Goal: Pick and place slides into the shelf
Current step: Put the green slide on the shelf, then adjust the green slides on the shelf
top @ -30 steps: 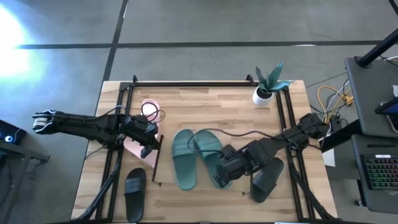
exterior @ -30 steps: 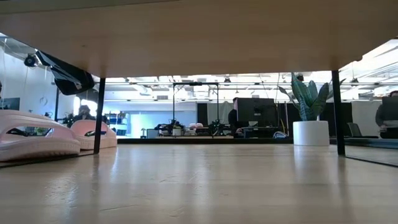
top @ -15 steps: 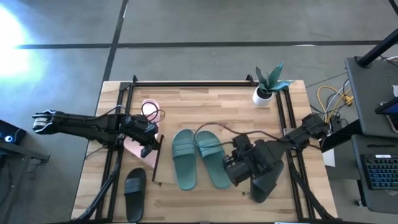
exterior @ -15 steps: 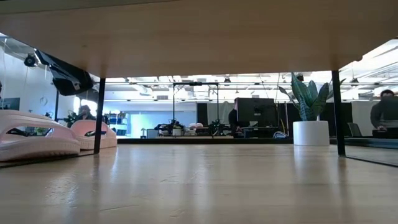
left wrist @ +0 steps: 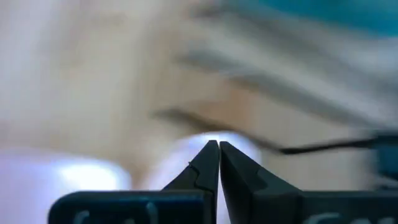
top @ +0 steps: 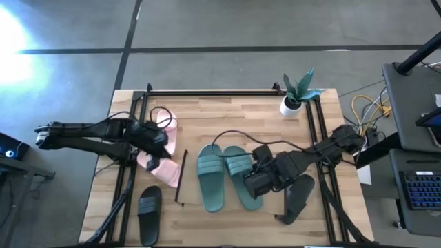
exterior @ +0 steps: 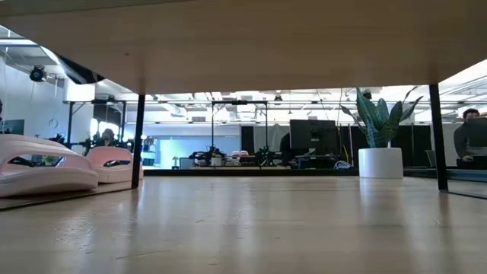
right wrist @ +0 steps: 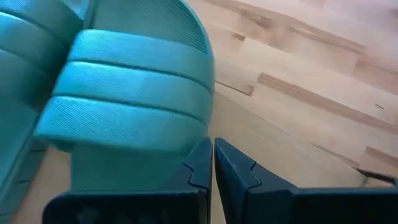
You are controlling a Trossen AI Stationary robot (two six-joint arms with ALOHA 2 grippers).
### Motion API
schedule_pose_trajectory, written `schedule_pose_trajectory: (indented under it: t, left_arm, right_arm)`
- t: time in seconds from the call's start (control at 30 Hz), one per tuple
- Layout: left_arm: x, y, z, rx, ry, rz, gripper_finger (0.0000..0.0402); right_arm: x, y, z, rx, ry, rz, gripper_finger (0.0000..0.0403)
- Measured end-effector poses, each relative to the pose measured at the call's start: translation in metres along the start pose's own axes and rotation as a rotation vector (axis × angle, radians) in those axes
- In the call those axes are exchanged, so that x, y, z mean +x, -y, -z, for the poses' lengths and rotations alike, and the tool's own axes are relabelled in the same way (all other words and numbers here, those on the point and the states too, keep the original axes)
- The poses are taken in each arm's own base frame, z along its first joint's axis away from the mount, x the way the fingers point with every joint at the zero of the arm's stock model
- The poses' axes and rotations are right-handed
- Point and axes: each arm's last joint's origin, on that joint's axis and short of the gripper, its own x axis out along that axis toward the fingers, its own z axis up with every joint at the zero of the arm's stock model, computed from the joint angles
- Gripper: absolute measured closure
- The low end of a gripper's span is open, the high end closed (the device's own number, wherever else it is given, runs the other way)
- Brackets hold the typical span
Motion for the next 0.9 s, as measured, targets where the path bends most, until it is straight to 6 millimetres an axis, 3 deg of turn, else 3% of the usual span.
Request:
schedule_pose_trajectory:
  t: [0.1, 0.27, 0.53, 0.9]
  left_arm:
    - [-0.007, 0.019, -0.016, 0.018, 0.108, 0.184, 0.0402]
    - [-0.018, 0.045, -0.042, 0.167, 0.304, 0.137, 0.0402]
    - [0.04, 0.047, -0.051, 0.162, 0.061, 0.14, 0.0402]
    - [0.087, 0.056, -0.08, 0.256, -0.032, 0.128, 0.0402]
  right_arm:
    - [0.002, 0.007, 0.002, 0.038, -0.022, 0.072, 0.0392]
    - [0.016, 0.015, 0.011, 0.103, -0.077, 0.14, 0.0392]
    - [0.028, 0.014, 0.019, 0.142, -0.153, 0.147, 0.0392]
    - [0.031, -0.004, 0.023, 0.1, -0.191, -0.027, 0.0392]
